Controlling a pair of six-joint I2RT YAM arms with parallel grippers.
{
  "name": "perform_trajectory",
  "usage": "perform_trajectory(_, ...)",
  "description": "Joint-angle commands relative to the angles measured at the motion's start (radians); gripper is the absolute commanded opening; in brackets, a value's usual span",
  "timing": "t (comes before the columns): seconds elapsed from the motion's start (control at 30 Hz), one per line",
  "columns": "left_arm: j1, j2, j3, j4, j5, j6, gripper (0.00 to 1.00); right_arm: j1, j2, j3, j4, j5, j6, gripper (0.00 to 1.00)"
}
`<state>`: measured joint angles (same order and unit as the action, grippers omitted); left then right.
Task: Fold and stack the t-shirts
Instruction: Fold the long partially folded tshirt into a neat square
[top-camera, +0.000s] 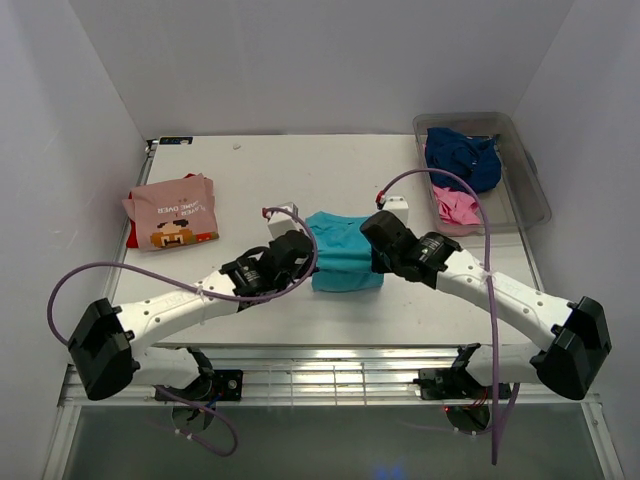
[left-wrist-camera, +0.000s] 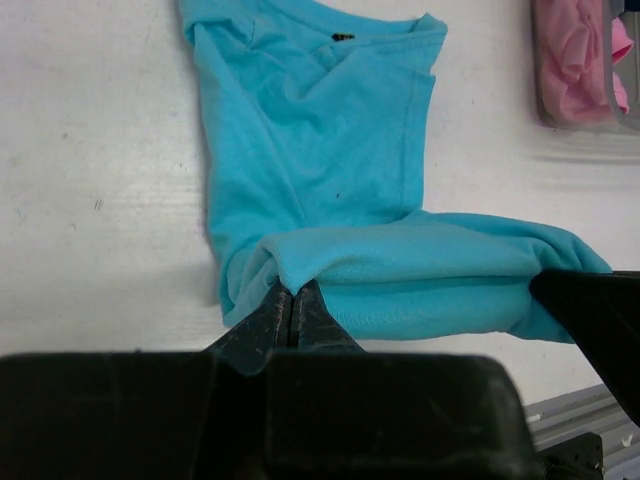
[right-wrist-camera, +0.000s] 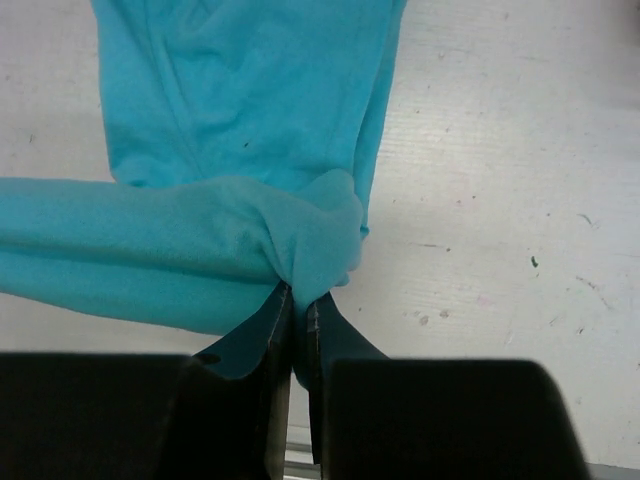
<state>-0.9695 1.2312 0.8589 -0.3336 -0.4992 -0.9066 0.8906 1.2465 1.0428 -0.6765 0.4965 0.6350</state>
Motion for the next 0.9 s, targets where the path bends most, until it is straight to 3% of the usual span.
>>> perform_trajectory(0.0, 0.061, 0.048, 0.063, 0.111, 0.054, 0.112, 0.0, -0.051, 0.04, 0.063, 0.044, 0.065, -0.09, 0.08)
perform_trajectory(0.5, 0.198, 0.272, 0.161, 0.222, 0.166, 0.202, 0.0, -0.22, 0.253, 0.112, 0.219, -0.038, -0.261, 0.08)
perform_trajectory(0.87, 0.23, 0.438, 0.249, 0.176, 0.142, 0.198, 0.0, -0.291, 0.453, 0.22, 0.31, -0.081, -0.342, 0.08)
